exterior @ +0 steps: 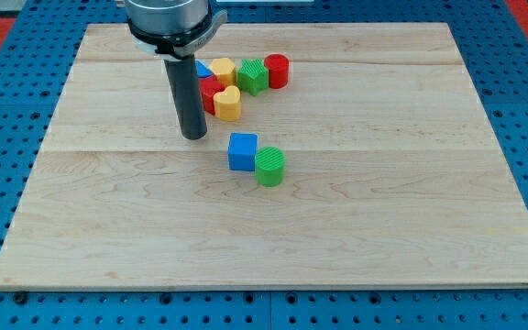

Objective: Push the green star slightly into the right side of the hexagon

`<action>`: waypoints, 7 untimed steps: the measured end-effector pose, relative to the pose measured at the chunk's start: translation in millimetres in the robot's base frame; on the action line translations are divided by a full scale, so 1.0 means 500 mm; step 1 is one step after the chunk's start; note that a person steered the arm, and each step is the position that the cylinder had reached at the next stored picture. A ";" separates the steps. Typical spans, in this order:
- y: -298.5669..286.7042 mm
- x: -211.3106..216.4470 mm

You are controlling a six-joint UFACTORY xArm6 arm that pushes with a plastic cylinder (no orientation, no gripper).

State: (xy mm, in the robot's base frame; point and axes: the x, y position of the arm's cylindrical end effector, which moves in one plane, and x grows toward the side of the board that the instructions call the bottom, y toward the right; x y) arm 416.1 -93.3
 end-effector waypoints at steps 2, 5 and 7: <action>0.120 0.002; 0.173 -0.024; 0.173 -0.096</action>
State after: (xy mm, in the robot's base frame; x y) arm 368.0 -6.6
